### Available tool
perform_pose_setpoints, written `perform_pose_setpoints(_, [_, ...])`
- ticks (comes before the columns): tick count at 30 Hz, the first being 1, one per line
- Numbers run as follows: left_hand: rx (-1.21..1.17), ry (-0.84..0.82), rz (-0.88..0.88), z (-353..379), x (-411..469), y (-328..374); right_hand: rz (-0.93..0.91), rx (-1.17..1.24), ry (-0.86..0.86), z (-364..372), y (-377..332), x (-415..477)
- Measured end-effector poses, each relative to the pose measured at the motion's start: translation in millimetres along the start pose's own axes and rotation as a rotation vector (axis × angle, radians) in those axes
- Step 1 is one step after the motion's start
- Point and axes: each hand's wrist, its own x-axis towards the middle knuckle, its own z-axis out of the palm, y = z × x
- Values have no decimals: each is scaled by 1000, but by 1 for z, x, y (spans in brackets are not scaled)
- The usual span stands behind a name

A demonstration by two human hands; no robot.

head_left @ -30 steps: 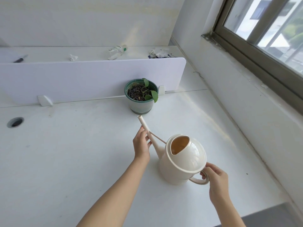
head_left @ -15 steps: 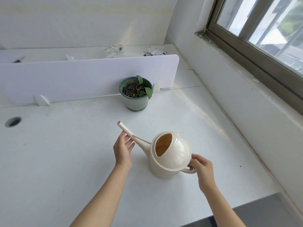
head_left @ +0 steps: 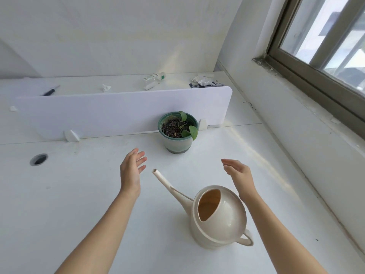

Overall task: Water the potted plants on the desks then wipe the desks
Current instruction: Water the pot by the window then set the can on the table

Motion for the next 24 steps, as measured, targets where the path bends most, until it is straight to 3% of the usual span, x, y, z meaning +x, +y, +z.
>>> perform_pose_setpoints(8, [130,-44,-15,33,68,0,34,-2,-97,41,-15,83])
perform_pose_setpoints(14, [236,-191,-120,62,119,-23,76,88,-183,67,-4,134])
perform_pose_setpoints(18, [180,-332,-240,77,142,-34,83,227,-227,85,4,144])
perform_pose_setpoints(24, [72,-443,-251,83,133,-42,109,223,-261,95,10,153])
